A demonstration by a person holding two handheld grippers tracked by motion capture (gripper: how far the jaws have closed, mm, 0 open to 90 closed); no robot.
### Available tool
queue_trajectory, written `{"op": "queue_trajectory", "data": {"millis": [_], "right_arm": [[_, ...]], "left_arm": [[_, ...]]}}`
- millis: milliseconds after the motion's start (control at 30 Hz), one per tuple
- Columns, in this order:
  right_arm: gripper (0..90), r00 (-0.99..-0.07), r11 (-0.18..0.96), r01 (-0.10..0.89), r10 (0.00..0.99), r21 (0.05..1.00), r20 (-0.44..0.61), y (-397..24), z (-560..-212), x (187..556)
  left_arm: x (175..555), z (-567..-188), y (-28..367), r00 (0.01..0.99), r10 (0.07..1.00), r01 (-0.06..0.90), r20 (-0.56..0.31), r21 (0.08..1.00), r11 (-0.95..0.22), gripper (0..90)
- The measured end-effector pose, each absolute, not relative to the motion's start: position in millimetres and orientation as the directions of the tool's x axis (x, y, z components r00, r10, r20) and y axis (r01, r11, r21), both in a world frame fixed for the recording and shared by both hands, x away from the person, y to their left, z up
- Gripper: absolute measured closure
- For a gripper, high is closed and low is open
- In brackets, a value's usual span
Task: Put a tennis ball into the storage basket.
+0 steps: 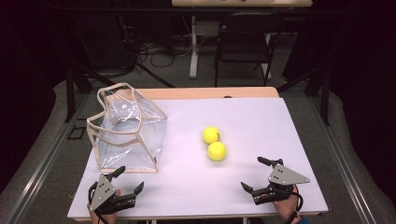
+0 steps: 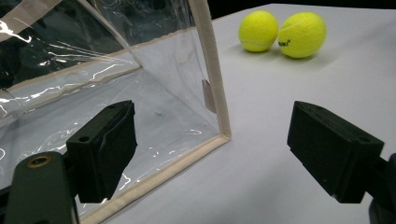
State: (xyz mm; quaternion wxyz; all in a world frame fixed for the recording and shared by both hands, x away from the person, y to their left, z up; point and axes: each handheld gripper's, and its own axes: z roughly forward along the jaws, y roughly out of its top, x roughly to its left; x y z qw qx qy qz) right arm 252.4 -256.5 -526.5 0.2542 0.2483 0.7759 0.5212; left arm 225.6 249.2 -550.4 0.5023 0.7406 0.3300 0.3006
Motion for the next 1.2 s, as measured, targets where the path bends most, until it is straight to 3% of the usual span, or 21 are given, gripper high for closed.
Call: {"op": "queue_trajectory", "data": {"millis": [233, 1200], "right_arm": [[0.0, -0.743, 0.310, 0.142, 0.660, 0.940, -0.105, -256, -524, 257], [0.0, -0.744, 0.406, 0.292, 0.666, 0.866, -0.061, -222, -504, 282]], "left_arm": [[231, -554, 246, 0.609, 0.786, 0.201, 0.109, 0.937, -0.285, 16.0], [232, -554, 244, 0.592, 0.795, 0.203, 0.130, 0.931, -0.304, 16.0]]}}
